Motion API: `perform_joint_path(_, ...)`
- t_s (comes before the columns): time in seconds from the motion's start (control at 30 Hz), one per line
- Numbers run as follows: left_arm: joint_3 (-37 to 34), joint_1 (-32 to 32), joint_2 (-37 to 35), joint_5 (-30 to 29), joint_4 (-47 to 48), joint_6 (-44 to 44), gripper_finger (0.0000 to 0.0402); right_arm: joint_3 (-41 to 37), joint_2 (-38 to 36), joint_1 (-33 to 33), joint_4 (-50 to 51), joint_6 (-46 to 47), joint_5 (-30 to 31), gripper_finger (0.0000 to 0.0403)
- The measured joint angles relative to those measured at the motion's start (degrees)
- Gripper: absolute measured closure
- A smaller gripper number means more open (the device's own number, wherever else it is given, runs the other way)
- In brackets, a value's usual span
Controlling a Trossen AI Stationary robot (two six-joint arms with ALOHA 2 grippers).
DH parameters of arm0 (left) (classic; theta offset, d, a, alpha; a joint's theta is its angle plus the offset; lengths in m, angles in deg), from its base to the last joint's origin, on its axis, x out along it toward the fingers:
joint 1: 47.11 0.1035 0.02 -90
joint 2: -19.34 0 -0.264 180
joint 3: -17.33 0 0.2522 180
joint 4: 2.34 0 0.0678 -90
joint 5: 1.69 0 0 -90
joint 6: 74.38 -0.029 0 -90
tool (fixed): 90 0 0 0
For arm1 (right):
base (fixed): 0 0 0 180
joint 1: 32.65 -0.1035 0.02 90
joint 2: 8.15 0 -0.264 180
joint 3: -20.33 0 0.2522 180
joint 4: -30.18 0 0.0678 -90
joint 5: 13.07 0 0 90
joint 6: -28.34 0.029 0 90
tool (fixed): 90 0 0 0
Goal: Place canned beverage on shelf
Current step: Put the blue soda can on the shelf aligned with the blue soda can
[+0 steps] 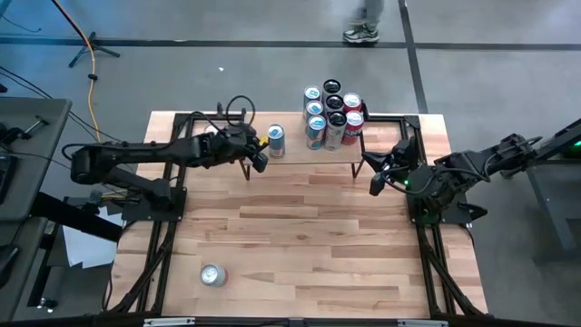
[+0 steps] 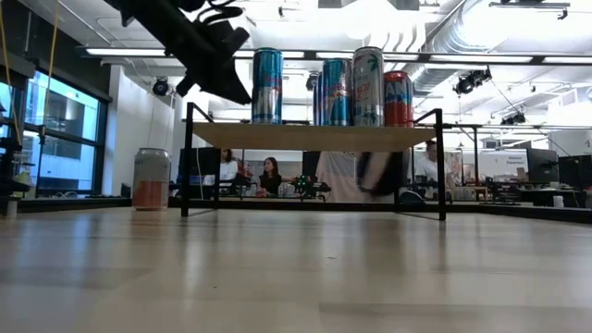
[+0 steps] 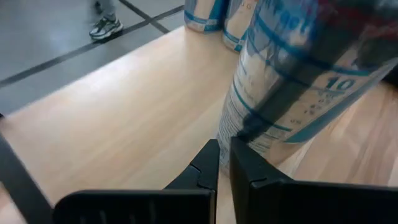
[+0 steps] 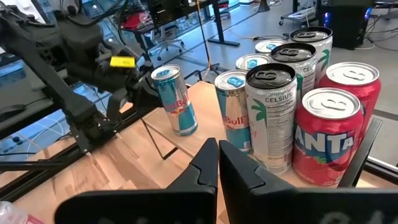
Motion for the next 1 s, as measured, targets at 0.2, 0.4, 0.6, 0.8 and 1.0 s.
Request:
perform_joint_path(0.2,0.0,-2.15,2.95,-3.7,-3.92,1.52,0.0401,-0.04,0.0,0.0,0.24,0.07,0.0,0.0403)
perform_joint_path(0.4,0.0,-2.58,6.33,-3.76,-10.11,2.21,0.0401,-0.04,0.0,0.0,0.24,-0.02,-0.43,0.0403)
perform_joint_path(0.6,0.0,-2.59,10.44,-2.4,-15.38,4.2,0.0401,-0.04,0.05,0.0,0.24,0.09,-1.2,0.0403)
perform_joint_path(0.8,0.0,-3.02,13.49,-2.11,-19.05,4.99,0.0401,-0.06,0.45,0.0,0.26,0.09,-1.78,0.0403)
perform_joint_path(1.0,0.0,-3.63,14.9,-2.07,-21.88,5.52,0.0401,-0.07,2.25,0.0,0.21,0.11,-2.19,0.0403)
